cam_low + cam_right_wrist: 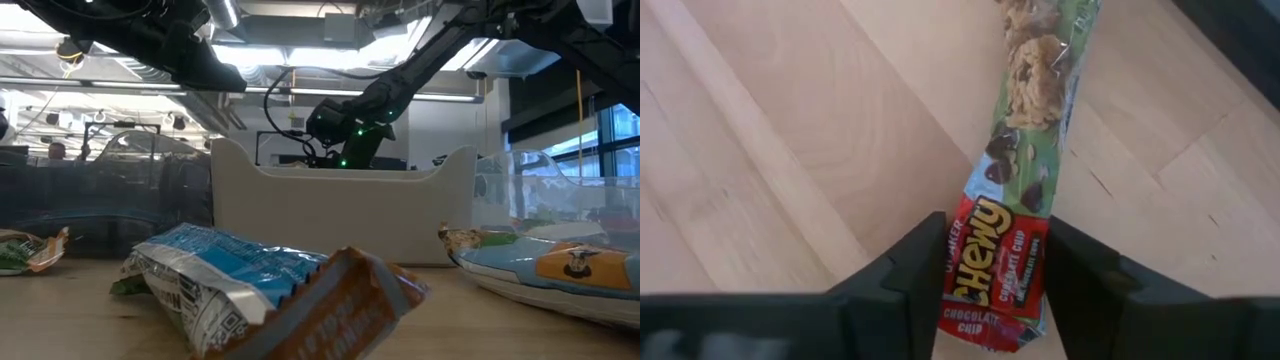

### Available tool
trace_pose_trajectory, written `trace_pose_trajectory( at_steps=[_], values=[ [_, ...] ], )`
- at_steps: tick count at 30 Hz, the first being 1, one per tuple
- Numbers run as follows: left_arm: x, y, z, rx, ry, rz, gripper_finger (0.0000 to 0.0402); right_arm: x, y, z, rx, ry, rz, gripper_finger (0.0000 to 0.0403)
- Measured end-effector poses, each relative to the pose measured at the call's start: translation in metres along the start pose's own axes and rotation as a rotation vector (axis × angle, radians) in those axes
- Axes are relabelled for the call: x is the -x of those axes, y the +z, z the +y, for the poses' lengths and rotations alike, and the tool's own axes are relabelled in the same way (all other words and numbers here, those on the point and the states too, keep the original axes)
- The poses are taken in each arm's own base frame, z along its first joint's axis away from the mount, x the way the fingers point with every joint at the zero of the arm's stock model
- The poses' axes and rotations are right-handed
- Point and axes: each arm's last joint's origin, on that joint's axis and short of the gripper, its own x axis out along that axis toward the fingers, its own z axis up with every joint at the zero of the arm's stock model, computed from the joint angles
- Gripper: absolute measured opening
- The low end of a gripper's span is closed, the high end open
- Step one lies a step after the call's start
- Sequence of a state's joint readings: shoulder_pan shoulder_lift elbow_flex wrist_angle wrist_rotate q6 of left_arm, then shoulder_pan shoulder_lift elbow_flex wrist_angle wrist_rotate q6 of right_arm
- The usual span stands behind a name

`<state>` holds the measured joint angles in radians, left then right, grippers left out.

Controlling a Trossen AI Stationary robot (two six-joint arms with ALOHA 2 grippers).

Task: Pick and place Granola Bars by type
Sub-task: Put the red granola bar into the gray bin

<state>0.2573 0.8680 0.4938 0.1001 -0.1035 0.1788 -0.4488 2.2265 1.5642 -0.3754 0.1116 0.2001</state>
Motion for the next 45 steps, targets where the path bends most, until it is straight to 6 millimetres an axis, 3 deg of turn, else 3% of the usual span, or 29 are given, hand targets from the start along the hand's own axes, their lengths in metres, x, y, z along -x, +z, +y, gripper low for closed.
trace_pose_trajectory(
  at_steps=[11, 23, 29, 35, 40, 45],
  values=[
    [0.0, 0.0, 0.0, -0.008, 0.0, 0.0, 0.0133, 0.004, 0.001, -0.001, 0.024, -0.002, 0.004, 0.0151],
    [0.0, 0.0, 0.0, -0.01, 0.0, 0.0, 0.0132, 0.034, 0.02, 0.009, 0.1, 0.0, 0.037, 0.0151],
    [0.0, 0.0, 0.0, -0.01, 0.0, 0.0, 0.0136, 0.068, 0.03, 0.037, 0.258, 0.057, 0.14, 0.0151],
    [0.0, 0.0, 0.0, -0.01, 0.0, 0.0, 0.0134, 0.117, 0.03, 0.072, 0.349, 0.103, 0.283, 0.0151],
    [0.0, 0.0, 0.0, -0.009, 0.0, 0.0, 0.0133, 0.155, 0.019, 0.109, 0.431, 0.126, 0.343, 0.0151],
    [0.0, 0.0, 0.0, -0.008, 0.0, 0.0, 0.0136, 0.184, -0.006, 0.154, 0.549, 0.213, 0.4, 0.0151]
  ],
)
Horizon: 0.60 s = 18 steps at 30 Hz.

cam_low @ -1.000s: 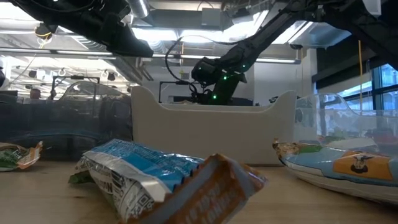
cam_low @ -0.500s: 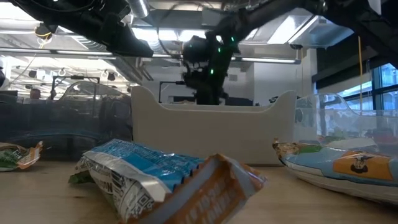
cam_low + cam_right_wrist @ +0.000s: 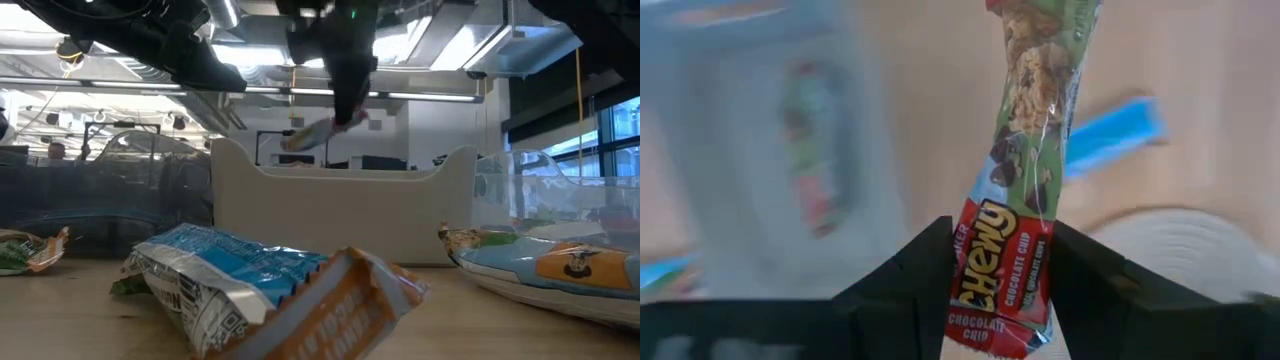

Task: Pick and place Granola Bars by type
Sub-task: Put the red granola bar into the gray bin

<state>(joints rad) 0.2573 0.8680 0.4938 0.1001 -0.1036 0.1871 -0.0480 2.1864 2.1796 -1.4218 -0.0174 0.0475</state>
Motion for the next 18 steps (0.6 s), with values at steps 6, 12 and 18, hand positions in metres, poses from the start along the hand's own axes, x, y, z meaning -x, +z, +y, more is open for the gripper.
trace_pose_trajectory(
  at_steps=[6, 12, 18],
  values=[
    [0.0, 0.0, 0.0, 0.0, 0.0, 0.0, 0.0133, -0.006, -0.011, 0.059, 0.134, 0.091, 0.057, 0.0151],
    [0.0, 0.0, 0.0, 0.004, 0.0, 0.0, 0.0135, -0.03, -0.009, 0.09, 0.211, 0.093, -0.027, 0.0151],
    [0.0, 0.0, 0.0, 0.018, 0.0, 0.0, 0.0135, -0.054, -0.014, 0.097, 0.215, 0.064, -0.018, 0.0151]
  ],
)
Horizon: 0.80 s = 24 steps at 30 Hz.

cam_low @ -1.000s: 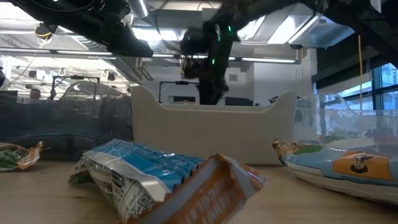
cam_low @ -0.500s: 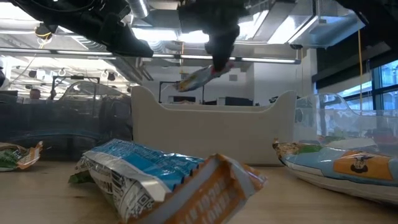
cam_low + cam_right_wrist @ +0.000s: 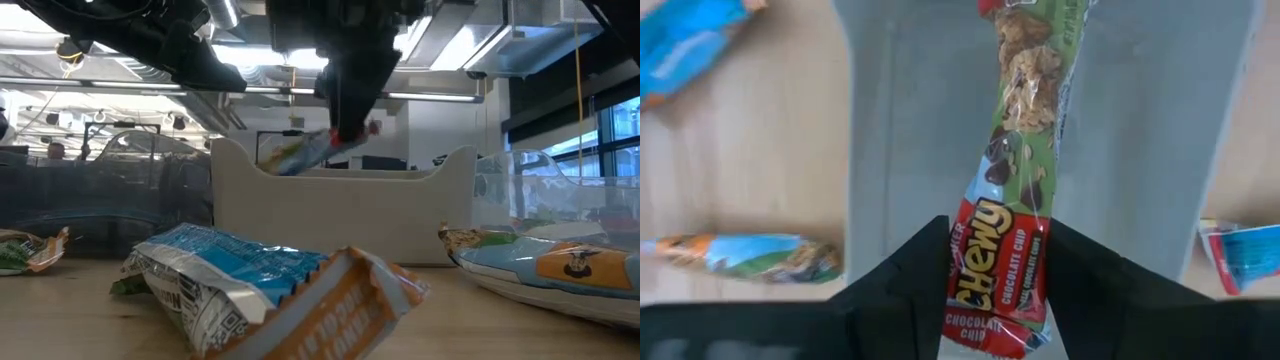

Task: Pick and place Granola Bars by type
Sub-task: Put the red granola bar into the gray bin, then put the orange granola bar into the transparent bin

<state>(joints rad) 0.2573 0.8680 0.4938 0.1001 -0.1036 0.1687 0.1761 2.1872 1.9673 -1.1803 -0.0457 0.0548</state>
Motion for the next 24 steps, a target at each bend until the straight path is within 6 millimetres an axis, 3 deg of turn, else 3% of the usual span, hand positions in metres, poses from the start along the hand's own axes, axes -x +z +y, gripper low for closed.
trace_pose_trajectory(
  at_steps=[6, 14, 24],
  values=[
    [0.0, 0.0, 0.0, 0.001, 0.0, 0.0, 0.0133, -0.0114, -0.0043, -0.0021, -0.074, -0.013, 0.025, 0.0151],
    [0.0, 0.0, 0.0, 0.001, 0.0, 0.0, 0.0136, -0.012, -0.0033, -0.0017, -0.071, -0.01, 0.014, 0.0154],
    [0.0001, 0.0001, 0.0, 0.0, 0.0, -0.001, 0.0135, -0.006, -0.0013, -0.0022, -0.069, -0.011, 0.002, 0.0221]
  ],
)
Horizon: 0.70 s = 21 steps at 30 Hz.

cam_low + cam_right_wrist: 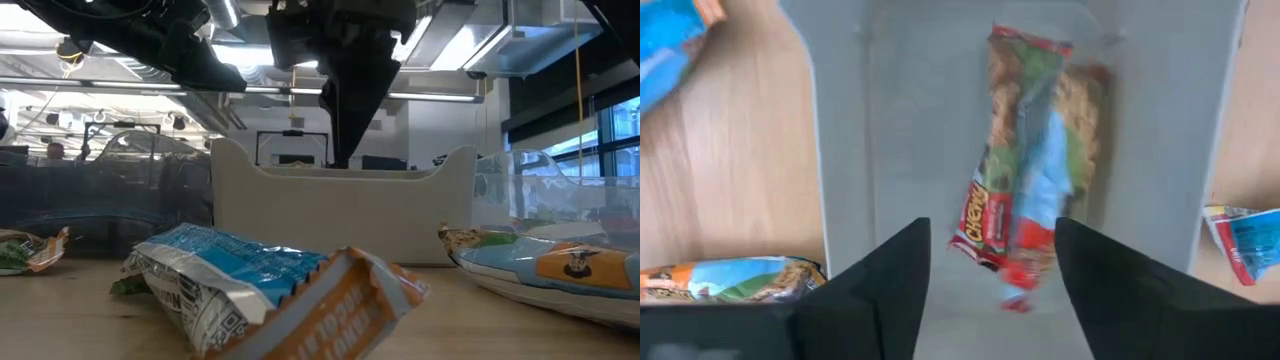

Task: Pick and place Granola Bars by type
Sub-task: Put the orange granola bar into the transparent bin

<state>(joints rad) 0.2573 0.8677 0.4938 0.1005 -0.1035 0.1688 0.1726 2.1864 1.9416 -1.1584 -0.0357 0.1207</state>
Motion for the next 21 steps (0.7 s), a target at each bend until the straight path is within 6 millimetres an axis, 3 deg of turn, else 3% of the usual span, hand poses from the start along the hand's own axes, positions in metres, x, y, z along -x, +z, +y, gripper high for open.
trace_pose_trajectory(
  at_steps=[5, 10, 13, 21],
  values=[
    [0.0, 0.0, 0.0, -0.001, 0.0, 0.0, 0.0136, 0.018, 0.0, -0.003, 0.036, -0.121, -0.006, 0.0233],
    [0.0, 0.0, 0.0, -0.001, 0.0, 0.0, 0.0132, 0.044, 0.004, -0.015, 0.137, -0.457, -0.034, 0.0234],
    [0.0, 0.0, 0.0, -0.001, 0.0, 0.001, 0.0133, 0.049, 0.006, -0.025, 0.148, -0.603, -0.036, 0.0234],
    [0.0, -0.001, 0.0, -0.002, -0.001, 0.007, 0.0135, 0.053, 0.004, -0.089, 0.196, -0.342, 0.011, 0.0234]
  ],
)
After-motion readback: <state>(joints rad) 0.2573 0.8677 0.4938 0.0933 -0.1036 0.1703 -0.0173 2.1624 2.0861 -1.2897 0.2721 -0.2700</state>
